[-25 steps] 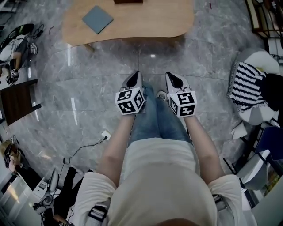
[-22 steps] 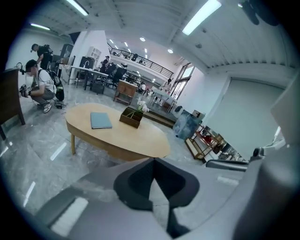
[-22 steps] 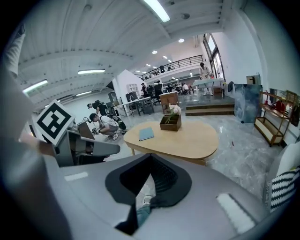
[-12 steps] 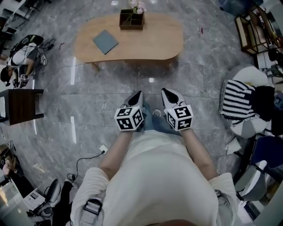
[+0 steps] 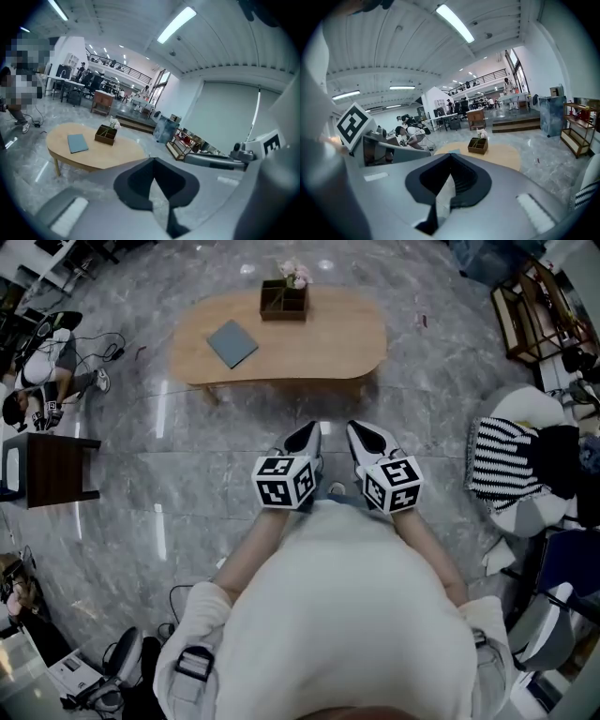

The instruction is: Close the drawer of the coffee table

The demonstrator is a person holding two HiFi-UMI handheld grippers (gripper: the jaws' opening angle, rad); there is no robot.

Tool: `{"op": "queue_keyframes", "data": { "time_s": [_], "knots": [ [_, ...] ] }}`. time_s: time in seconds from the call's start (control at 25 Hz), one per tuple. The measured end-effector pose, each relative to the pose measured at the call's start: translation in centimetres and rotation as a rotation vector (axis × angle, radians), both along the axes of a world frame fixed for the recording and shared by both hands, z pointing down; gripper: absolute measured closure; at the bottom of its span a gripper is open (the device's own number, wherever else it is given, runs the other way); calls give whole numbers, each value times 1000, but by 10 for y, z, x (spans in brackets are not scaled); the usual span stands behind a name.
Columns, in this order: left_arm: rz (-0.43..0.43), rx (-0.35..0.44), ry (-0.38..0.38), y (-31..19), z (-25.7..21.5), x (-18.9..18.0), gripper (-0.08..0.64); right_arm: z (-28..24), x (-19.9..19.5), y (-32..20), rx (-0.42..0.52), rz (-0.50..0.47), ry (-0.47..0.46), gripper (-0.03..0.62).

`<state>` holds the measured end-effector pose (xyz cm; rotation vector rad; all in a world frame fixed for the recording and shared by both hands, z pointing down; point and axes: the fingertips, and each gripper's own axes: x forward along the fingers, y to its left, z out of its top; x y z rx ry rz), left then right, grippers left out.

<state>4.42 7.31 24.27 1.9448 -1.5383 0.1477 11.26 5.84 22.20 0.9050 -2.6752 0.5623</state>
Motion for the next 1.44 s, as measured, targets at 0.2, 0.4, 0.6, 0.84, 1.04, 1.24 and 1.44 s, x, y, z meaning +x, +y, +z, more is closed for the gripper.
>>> {"op": "queue_keyframes", "data": {
  "time_s": [0.2,0.4,0.6,0.84,1.04,1.24,1.44],
  "knots": [
    [-7,36,-1,1,-13,-6,558,-13,0,2,42,-5,-18,592],
    [-3,67,-13,1,-19,-10,558,-22,-1,3,75,-17,-40,594],
    [0,65,-16,-3,-19,-9,558,-25,-1,5,102,-34,-41,595],
    [1,46,0,-2,-14,-10,558,-21,1,3,83,-15,-48,594],
    [-1,36,10,-2,-12,-10,558,-18,0,1,81,-18,-40,595],
    [0,26,12,-3,-8,-9,558,-15,4,1,78,-10,-36,594],
    [9,28,8,-5,-9,-9,558,-14,5,0,72,3,-36,594]
  ]
}}
